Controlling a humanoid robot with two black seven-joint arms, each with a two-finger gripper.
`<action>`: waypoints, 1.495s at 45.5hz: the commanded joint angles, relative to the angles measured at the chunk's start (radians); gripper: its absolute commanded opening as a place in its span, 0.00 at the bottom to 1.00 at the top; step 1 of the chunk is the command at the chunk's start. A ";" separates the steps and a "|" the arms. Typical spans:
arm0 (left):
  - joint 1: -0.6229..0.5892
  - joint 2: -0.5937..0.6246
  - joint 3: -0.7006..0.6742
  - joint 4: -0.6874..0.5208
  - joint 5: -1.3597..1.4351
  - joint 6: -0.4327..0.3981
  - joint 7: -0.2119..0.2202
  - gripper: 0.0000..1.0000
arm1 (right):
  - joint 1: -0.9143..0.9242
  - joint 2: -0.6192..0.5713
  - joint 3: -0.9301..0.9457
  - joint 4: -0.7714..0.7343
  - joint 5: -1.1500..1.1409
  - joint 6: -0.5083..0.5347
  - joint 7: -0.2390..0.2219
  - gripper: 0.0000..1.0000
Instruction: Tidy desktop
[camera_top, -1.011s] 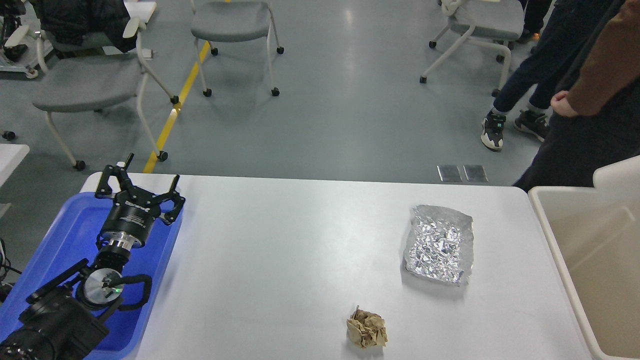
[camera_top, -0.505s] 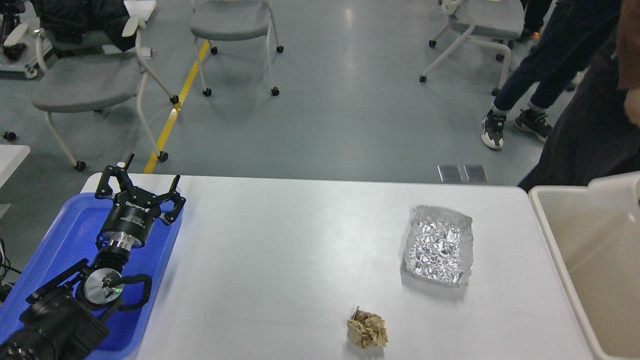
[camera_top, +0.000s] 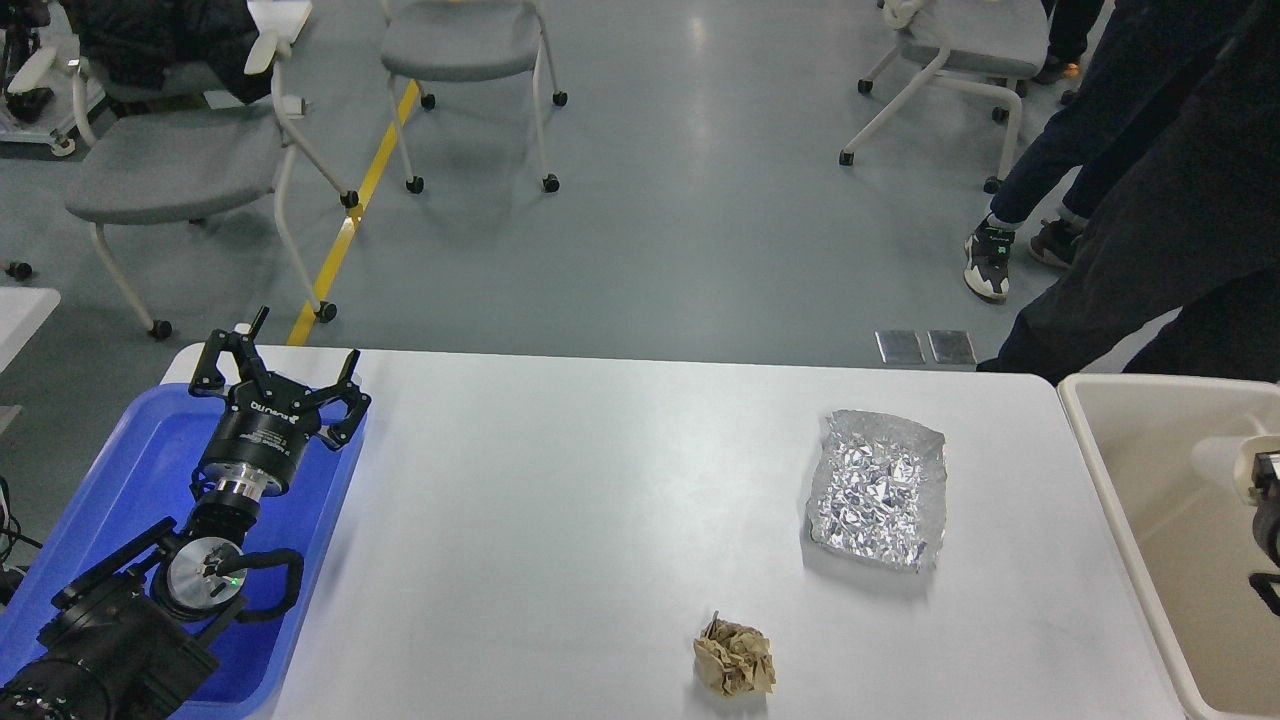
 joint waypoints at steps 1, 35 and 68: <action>0.000 0.000 0.000 0.000 0.000 -0.001 0.000 1.00 | 0.016 0.069 0.109 -0.070 0.222 -0.081 -0.176 0.00; 0.000 0.000 0.000 0.000 -0.002 0.001 0.000 1.00 | 0.027 0.058 0.196 -0.061 0.222 -0.035 -0.200 1.00; 0.000 0.000 0.000 0.002 -0.002 0.004 0.000 1.00 | 0.183 0.035 0.257 0.005 0.223 -0.013 -0.193 1.00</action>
